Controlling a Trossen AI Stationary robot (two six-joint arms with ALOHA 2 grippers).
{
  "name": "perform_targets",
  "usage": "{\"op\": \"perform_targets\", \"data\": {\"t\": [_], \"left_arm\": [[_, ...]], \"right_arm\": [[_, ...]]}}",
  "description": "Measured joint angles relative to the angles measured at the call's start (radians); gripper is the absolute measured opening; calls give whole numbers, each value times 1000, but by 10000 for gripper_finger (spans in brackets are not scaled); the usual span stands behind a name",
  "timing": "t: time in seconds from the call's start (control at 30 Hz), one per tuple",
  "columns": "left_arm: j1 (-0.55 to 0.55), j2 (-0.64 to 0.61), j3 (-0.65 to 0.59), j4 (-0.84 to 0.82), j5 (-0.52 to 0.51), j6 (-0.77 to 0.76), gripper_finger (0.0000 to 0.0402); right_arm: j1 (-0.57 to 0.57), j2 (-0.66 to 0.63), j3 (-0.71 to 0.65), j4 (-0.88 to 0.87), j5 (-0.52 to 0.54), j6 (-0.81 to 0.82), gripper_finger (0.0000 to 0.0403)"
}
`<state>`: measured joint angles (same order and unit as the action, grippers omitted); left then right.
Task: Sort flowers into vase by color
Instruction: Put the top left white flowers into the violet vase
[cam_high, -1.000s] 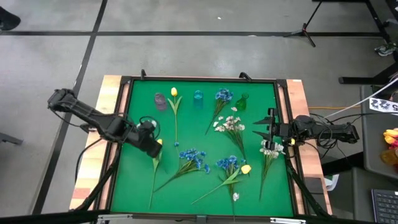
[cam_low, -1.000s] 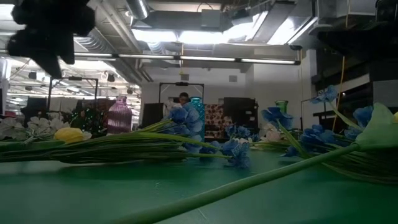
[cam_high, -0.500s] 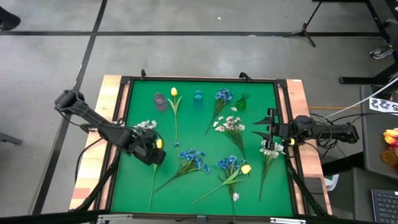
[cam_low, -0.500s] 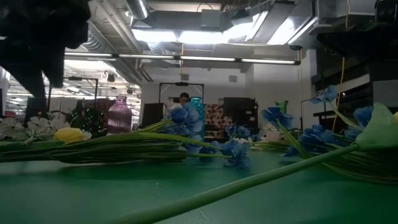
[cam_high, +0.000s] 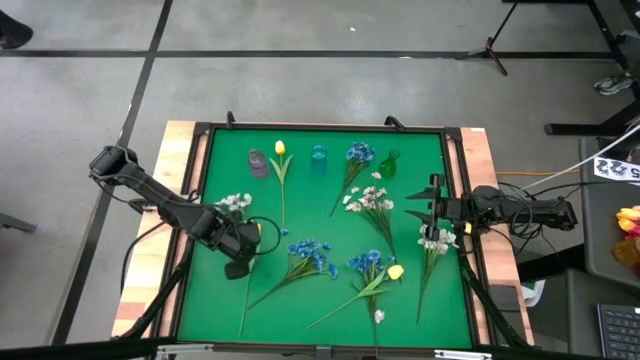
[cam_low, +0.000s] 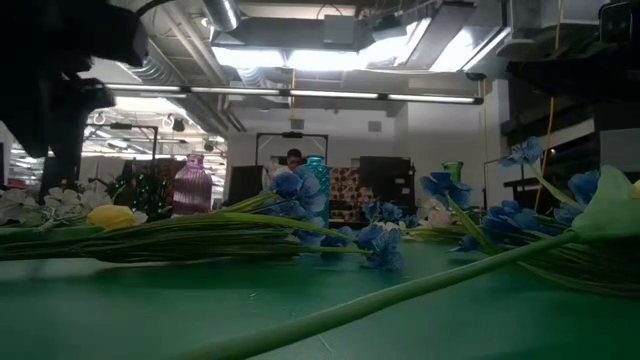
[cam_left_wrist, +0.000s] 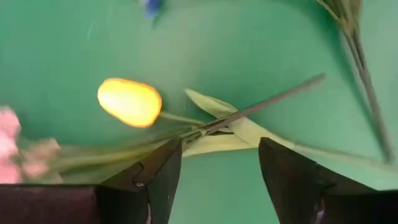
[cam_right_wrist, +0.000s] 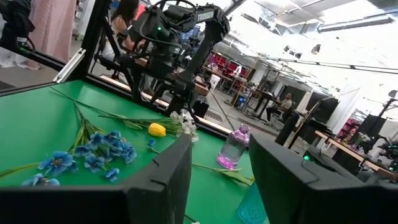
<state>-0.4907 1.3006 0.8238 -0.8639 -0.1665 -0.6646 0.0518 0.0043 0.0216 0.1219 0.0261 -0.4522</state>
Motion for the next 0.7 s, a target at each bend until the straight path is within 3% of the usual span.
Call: {"op": "perform_targets", "data": {"t": [0.3,0.7], "left_arm": [[0,0,0,3,-44,374,210],[0,0,-2,19,-46,546,210]], "right_arm": [[0,0,0,-5,0,-1,161],[0,0,0,-19,0,0,161]]}}
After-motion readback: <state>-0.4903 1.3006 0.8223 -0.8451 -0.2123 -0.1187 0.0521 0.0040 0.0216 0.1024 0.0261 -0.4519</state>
